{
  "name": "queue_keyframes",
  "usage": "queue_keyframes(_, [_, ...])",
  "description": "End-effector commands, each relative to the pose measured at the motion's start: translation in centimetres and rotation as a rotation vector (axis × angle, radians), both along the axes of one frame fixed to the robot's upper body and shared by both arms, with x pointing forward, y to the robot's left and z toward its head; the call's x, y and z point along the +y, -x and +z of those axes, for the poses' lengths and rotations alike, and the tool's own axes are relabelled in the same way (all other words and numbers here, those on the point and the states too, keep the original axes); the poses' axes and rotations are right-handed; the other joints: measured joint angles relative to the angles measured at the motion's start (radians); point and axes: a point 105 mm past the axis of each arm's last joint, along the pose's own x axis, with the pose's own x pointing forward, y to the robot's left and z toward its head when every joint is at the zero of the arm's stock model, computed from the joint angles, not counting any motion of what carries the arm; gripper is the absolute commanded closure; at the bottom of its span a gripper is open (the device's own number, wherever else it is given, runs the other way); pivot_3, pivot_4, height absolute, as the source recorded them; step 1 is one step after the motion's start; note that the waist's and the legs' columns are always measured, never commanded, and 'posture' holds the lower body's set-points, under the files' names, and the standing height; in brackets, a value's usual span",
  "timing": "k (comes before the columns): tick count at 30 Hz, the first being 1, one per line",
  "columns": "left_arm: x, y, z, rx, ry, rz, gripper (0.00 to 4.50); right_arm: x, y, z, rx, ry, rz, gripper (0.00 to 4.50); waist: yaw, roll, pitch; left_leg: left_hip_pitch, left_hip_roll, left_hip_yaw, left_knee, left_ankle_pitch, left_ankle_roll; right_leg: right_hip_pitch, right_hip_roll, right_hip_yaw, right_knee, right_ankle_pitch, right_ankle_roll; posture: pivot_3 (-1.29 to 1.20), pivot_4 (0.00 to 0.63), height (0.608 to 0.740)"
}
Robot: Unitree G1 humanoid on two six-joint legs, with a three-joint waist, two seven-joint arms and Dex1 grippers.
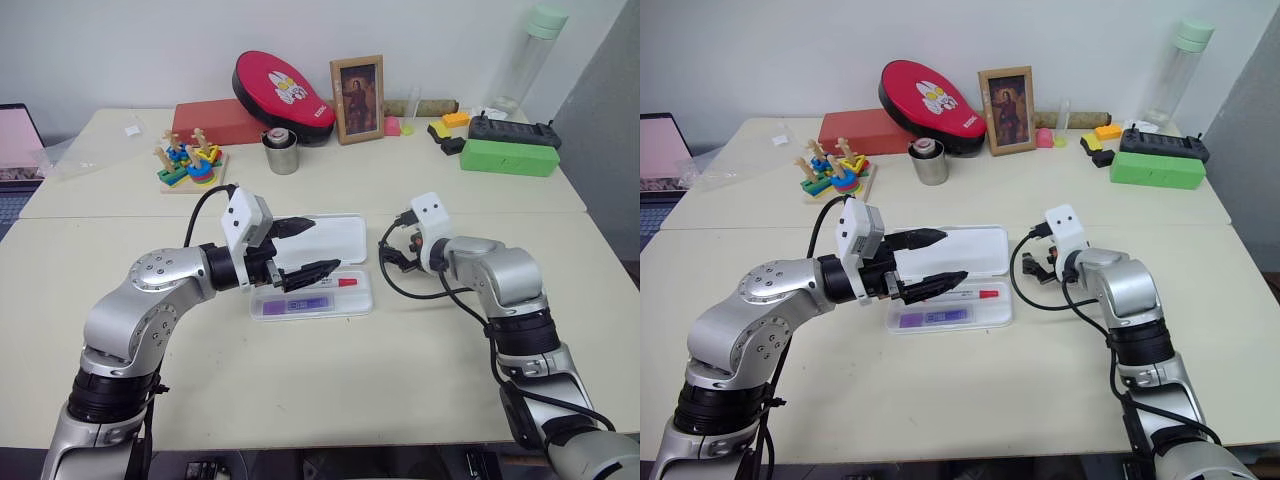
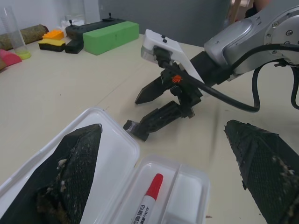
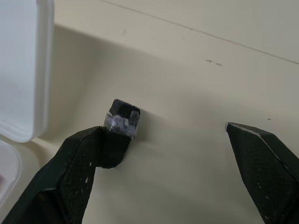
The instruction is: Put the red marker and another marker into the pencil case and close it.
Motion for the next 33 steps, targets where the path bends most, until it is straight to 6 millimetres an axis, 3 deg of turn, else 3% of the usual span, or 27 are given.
queue_keyframes(1, [-0.3,0.3,0.9,-0.050,0.000,-0.016,0.00,0.6,0.3,0.3,-0.022,0.022,0.016,0.25,0.000,0.000,0.000,0.000,0.000,0.000,0.000,0.000,0.000,0.000,0.000,0.000,0.000,0.000,0.000,0.00,0.150,0.740])
queue_keyframes(4, [-0.1,0.3,0.9,-0.052,-0.001,-0.009,0.00,0.4,0.3,0.1,-0.025,0.044,0.012,0.77,0.000,0.000,0.000,0.001,0.000,0.000,0.000,0.000,0.000,0.000,0.000,0.000,0.000,0.000,0.000,0.00,0.150,0.740])
queue_keyframes(19, [0.1,0.1,1.0,-0.060,-0.002,-0.003,0.00,0.3,0.1,0.8,-0.073,0.058,0.029,4.42,0.000,0.000,0.000,0.001,0.000,0.000,0.000,0.000,0.000,0.001,0.000,0.000,0.000,0.000,0.000,0.00,0.150,0.740])
queue_keyframes(26, [0.4,0.2,0.9,-0.054,-0.016,0.000,0.00,-0.1,0.4,3.1,-0.132,0.025,0.119,4.49,0.000,0.000,0.000,0.000,0.000,0.000,0.000,0.000,0.000,0.000,0.000,0.000,0.000,0.000,0.000,0.00,0.150,0.740])
queue_keyframes(30, [2.2,0.8,0.0,-0.021,-0.059,0.033,0.00,-2.6,1.6,4.9,-0.187,0.127,0.289,4.49,0.001,0.000,0.000,0.000,0.000,0.000,0.000,0.000,0.000,0.000,0.000,0.000,-0.001,0.000,0.000,0.00,0.150,0.740])
queue_keyframes(33, [4.1,1.4,-0.9,0.013,-0.096,0.073,0.00,-3.2,3.6,5.1,-0.174,0.174,0.487,4.49,0.002,0.000,0.000,0.000,0.000,0.000,-0.001,0.000,0.001,0.000,0.000,0.000,-0.001,0.000,0.000,0.00,0.150,0.740])
